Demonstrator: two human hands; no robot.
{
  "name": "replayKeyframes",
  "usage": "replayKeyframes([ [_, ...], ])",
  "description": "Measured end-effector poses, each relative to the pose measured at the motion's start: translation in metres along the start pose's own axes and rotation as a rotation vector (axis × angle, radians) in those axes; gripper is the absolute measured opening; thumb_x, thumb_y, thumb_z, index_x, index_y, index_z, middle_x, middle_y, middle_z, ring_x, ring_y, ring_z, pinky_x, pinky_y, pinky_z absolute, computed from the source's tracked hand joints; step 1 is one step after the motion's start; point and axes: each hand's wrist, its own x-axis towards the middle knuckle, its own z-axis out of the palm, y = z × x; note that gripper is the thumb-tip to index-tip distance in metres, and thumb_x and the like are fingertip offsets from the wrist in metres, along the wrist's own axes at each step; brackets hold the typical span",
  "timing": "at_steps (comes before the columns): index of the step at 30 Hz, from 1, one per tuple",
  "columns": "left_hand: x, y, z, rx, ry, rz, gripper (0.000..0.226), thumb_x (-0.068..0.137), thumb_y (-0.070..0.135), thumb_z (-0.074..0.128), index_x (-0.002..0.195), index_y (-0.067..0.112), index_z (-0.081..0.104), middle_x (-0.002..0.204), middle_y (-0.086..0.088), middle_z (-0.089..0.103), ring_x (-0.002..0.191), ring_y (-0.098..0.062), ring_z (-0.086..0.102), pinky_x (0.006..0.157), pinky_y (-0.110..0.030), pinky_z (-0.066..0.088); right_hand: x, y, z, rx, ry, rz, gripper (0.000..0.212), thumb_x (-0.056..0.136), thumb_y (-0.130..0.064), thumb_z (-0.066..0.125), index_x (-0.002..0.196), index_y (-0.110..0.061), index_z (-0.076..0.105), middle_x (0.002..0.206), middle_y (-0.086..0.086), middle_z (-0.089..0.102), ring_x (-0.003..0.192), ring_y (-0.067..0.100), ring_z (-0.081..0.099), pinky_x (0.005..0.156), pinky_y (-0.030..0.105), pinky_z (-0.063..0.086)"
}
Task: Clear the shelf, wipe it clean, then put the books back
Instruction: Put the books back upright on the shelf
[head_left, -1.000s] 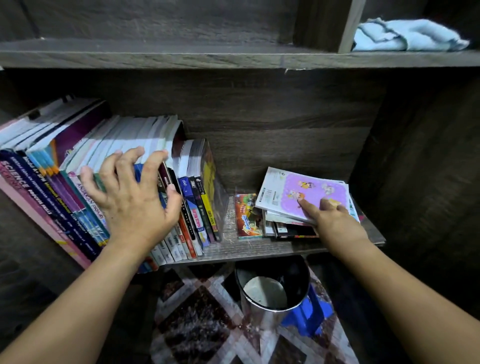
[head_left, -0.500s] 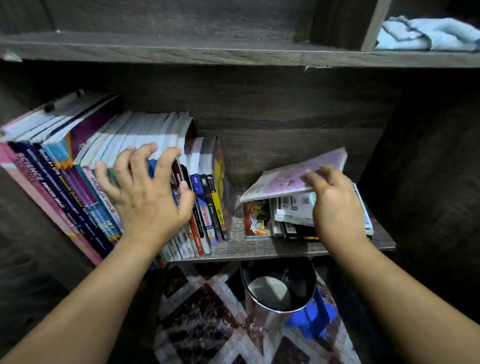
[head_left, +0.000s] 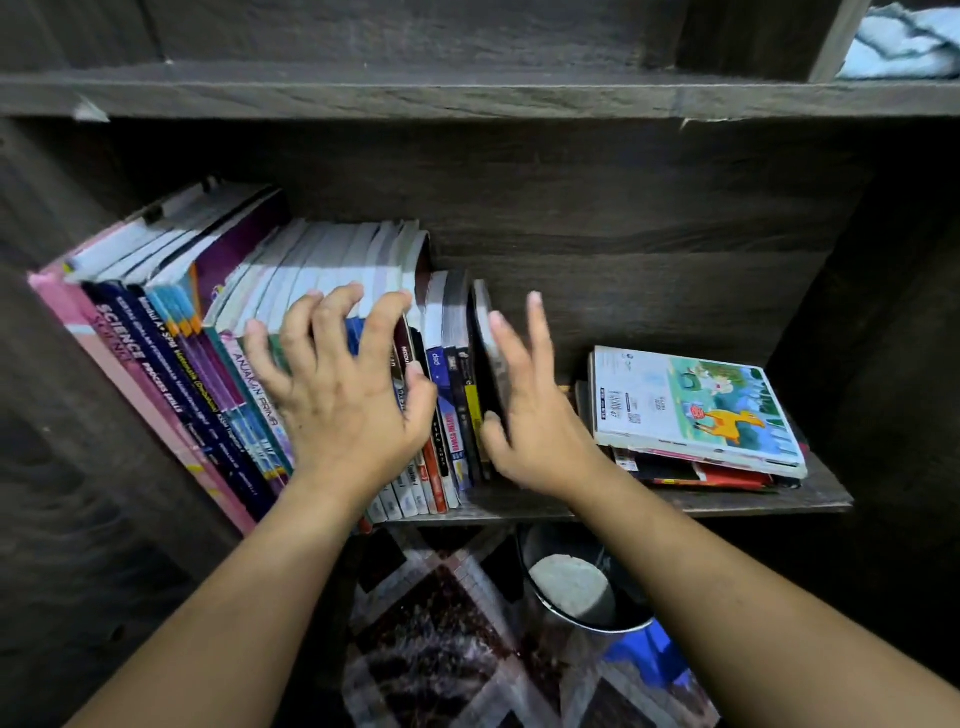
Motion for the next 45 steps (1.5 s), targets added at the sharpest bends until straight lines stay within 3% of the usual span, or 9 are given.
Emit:
replayKeyframes([
  [3, -0.001, 0.000, -0.001, -0.005, 0.006, 0.007, 0.054, 0.076, 0.040, 0.044, 0.128, 0.025, 0.049, 0.134, -0.009, 0.043, 0.131, -0.031, 0.029, 0.112, -0.053, -0.002, -0.001, 0.018, 0.024, 0.182, -0.193, 0.384, 0.111, 0.077, -0.028, 0.069, 0.148, -0.046, -0.014, 0.160, 0.008, 0.021, 0.131, 0.026, 0.046, 0.111, 0.042, 0.035],
  [6, -0.001, 0.000, 0.000, -0.003, 0.010, 0.000, 0.054, 0.076, 0.039, 0.044, 0.128, 0.026, 0.050, 0.134, -0.009, 0.044, 0.131, -0.031, 0.029, 0.112, -0.052, -0.002, -0.003, 0.036, 0.040, 0.273, -0.393, 0.615, 0.117, 0.079, -0.021, 0.074, 0.147, -0.046, -0.018, 0.143, 0.003, 0.050, 0.124, 0.022, 0.053, 0.110, 0.033, 0.035],
  [10, -0.001, 0.003, 0.002, -0.014, 0.032, -0.014, 0.055, 0.074, 0.038, 0.045, 0.127, 0.025, 0.051, 0.134, -0.009, 0.045, 0.131, -0.032, 0.030, 0.112, -0.052, -0.004, 0.005, 0.045, 0.058, 0.400, -0.385, 0.638, 0.125, 0.068, -0.011, 0.070, 0.131, -0.072, -0.019, 0.144, 0.004, 0.049, 0.117, 0.023, 0.059, 0.105, 0.042, 0.045],
  [16, -0.001, 0.003, 0.005, -0.032, 0.061, -0.015, 0.054, 0.073, 0.034, 0.048, 0.126, 0.023, 0.053, 0.132, -0.010, 0.046, 0.131, -0.032, 0.030, 0.112, -0.052, -0.005, -0.001, 0.046, 0.046, 0.491, -0.450, 0.596, 0.110, 0.087, 0.008, 0.058, 0.146, -0.054, -0.011, 0.152, -0.005, 0.036, 0.131, 0.010, 0.044, 0.114, 0.038, 0.035],
  [20, -0.001, -0.001, 0.005, -0.024, 0.037, 0.008, 0.054, 0.075, 0.036, 0.045, 0.128, 0.025, 0.048, 0.133, -0.011, 0.043, 0.131, -0.031, 0.028, 0.111, -0.058, -0.002, 0.005, 0.029, 0.031, 0.160, -0.503, 0.596, 0.102, 0.087, -0.003, 0.063, 0.152, -0.039, -0.007, 0.146, 0.006, 0.047, 0.129, 0.022, 0.049, 0.109, 0.033, 0.038],
  [26, 0.000, -0.003, 0.005, -0.004, 0.009, 0.023, 0.054, 0.076, 0.038, 0.045, 0.128, 0.025, 0.046, 0.134, -0.011, 0.041, 0.131, -0.032, 0.027, 0.110, -0.062, 0.003, 0.000, 0.017, -0.024, -0.240, -0.189, 0.367, 0.046, 0.088, -0.019, 0.059, 0.133, -0.027, 0.055, 0.128, 0.005, 0.059, 0.114, 0.025, 0.057, 0.097, 0.035, 0.048],
  [33, 0.000, -0.003, 0.004, 0.007, 0.016, 0.026, 0.055, 0.075, 0.036, 0.048, 0.128, 0.023, 0.047, 0.133, -0.012, 0.041, 0.130, -0.032, 0.027, 0.109, -0.063, 0.003, -0.059, 0.075, -0.094, -0.729, -0.519, 0.763, 0.100, 0.075, -0.064, 0.065, 0.150, -0.044, 0.001, 0.162, 0.008, -0.002, 0.147, 0.039, 0.004, 0.114, 0.062, 0.007],
  [39, 0.001, -0.001, 0.005, 0.008, 0.035, 0.013, 0.055, 0.075, 0.036, 0.047, 0.128, 0.022, 0.048, 0.132, -0.013, 0.042, 0.130, -0.034, 0.029, 0.110, -0.062, 0.003, -0.083, 0.088, -0.113, -0.702, -0.503, 0.911, 0.079, 0.098, -0.016, 0.041, 0.149, -0.047, -0.010, 0.161, 0.015, -0.004, 0.142, 0.049, 0.012, 0.111, 0.059, 0.028],
  [45, 0.000, -0.001, 0.007, 0.011, 0.074, 0.019, 0.054, 0.075, 0.035, 0.048, 0.127, 0.020, 0.050, 0.132, -0.013, 0.043, 0.128, -0.032, 0.028, 0.111, -0.056, 0.003, -0.071, 0.056, -0.094, -0.922, -0.442, 0.787, 0.057, 0.098, -0.008, 0.034, 0.152, -0.022, 0.020, 0.135, 0.011, 0.052, 0.117, 0.033, 0.057, 0.083, 0.040, 0.051],
])
